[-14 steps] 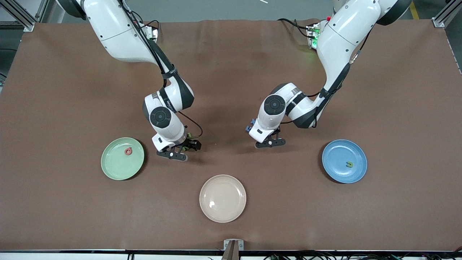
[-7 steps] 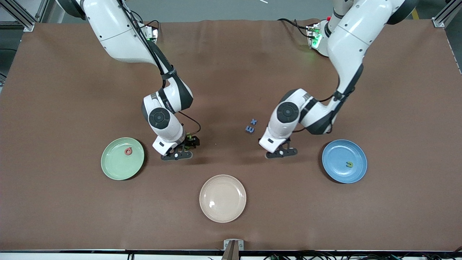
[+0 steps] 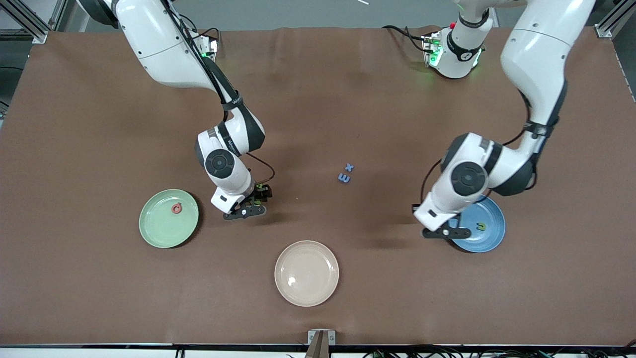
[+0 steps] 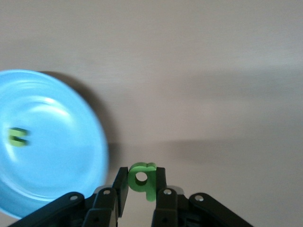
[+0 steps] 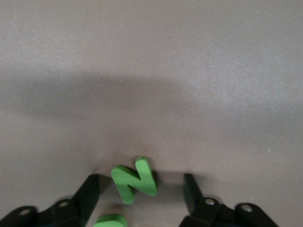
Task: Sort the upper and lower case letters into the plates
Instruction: 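Drop the q on the blue plate while the right gripper drops the N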
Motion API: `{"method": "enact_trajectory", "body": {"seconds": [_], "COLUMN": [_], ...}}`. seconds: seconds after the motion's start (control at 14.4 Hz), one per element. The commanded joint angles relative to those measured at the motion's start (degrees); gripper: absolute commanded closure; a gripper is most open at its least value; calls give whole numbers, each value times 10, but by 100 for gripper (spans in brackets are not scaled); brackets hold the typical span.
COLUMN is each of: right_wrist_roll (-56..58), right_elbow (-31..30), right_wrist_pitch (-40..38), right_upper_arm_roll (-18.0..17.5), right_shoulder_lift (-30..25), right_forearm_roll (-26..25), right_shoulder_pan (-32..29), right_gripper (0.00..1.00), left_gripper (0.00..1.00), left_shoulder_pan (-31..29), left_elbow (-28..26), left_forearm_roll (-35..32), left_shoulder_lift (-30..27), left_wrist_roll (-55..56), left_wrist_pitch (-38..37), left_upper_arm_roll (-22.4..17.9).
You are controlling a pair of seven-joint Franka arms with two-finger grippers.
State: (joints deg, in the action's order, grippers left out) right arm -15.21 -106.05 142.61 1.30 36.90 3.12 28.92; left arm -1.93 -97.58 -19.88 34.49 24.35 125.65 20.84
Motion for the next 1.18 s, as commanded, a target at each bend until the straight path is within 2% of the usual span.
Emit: {"method": "enact_trajectory", "body": {"seconds": [0.0,0.07,0.14,0.21,0.28,0.35,0.42,0.49,0.56,0.7,0.84,0.98,1.11], "right_wrist_roll": [2,2,3,4,4,4,4,0,-3,9,45,100,146], "right_elbow": [-7,-12,-14,-14,-14,-14,-13,-13,-12,-7,4,27,30], "right_wrist_pitch": [6,6,6,6,6,5,3,1,-1,-4,-56,-141,-167], "right_upper_arm_roll": [-3,-3,-3,-3,-3,-3,-3,-3,-3,-1,-1,-1,-1], "right_shoulder_lift": [-2,-2,-3,-3,-3,-4,-5,-6,-8,-16,-39,-60,-81], "right_forearm_roll": [-2,-3,-2,-3,-2,-2,-2,-2,-2,-2,-3,-2,-2], "right_shoulder_pan": [1,1,1,1,1,0,0,-3,-6,-22,-51,-86,-130], "right_gripper": [32,36,41,48,57,66,77,91,99,100,100,100,100], "left_gripper": [97,96,90,83,71,53,22,1,0,0,0,0,0], "left_shoulder_pan": [-48,-62,-68,-77,-88,-92,-97,-105,-105,-104,-91,-87,-84], "left_elbow": [-9,-9,-9,-9,-9,-9,-10,-10,-10,-10,-13,-17,-21], "left_forearm_roll": [-10,-9,-9,-10,-10,-10,-10,-10,-10,-10,-4,-2,-2], "left_shoulder_lift": [-7,-4,-1,1,9,12,13,15,15,15,8,7,7], "left_wrist_roll": [-60,-79,-91,-97,-101,-105,-108,-109,-109,-107,-92,-47,8], "left_wrist_pitch": [-12,-12,-11,-9,-7,-5,-1,2,2,2,-4,-6,-7], "left_upper_arm_roll": [4,5,4,3,4,4,4,4,4,5,11,33,68]}}
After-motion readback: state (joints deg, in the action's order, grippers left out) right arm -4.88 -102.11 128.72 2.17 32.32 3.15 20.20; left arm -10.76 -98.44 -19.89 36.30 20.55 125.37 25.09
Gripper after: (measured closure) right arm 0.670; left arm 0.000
